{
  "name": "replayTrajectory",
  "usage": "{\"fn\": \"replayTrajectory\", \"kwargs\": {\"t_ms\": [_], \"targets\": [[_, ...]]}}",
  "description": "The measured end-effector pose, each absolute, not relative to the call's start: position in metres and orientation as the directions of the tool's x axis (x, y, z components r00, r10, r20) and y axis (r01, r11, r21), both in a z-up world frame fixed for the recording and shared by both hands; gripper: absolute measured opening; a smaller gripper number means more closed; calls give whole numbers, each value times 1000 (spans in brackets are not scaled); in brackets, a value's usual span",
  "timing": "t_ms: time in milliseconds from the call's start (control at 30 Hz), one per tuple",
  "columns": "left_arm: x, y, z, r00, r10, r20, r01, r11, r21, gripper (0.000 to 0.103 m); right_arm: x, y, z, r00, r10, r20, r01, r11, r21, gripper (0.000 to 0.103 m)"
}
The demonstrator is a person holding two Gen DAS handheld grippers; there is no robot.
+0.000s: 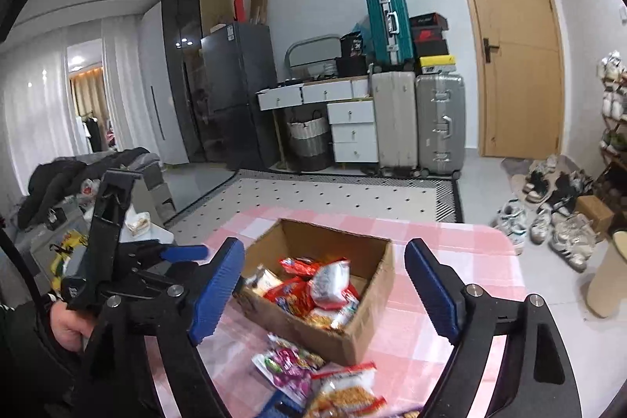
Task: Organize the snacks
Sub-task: 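Withdraw both grippers from the box back toward the snack pile, then lower the right gripper onto the purple candy bag and close it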
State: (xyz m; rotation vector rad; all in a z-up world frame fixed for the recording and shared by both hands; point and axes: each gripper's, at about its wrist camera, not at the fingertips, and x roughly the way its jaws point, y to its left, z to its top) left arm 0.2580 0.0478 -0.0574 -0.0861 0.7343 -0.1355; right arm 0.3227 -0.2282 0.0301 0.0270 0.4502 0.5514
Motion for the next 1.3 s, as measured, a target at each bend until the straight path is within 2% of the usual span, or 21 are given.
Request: {"fn": "replayTrajectory", "kwargs": {"t_ms": [167, 300, 467, 833, 1300], "targets": [[219, 47, -60, 746, -148, -650, 80, 988, -134, 89, 281, -249, 28, 774, 502, -386, -493, 860, 130, 94], [194, 41, -60, 756, -152, -637, 81, 987, -139, 102, 255, -264, 27, 787, 497, -365, -482, 865, 138, 98], [160, 37, -61, 771, -173, -613, 90, 982, -164, 102, 231, -285, 19, 805, 468, -363, -443, 883, 155, 101], [141, 22, -83, 744, -218, -631, 117, 973, -199, 102, 203, -322, -32, 788, 415, -455, -361, 910, 205, 101], [148, 9, -132, 690, -249, -680, 137, 967, -214, 102, 243, -325, -115, 681, 415, -604, -301, 910, 285, 101]]}}
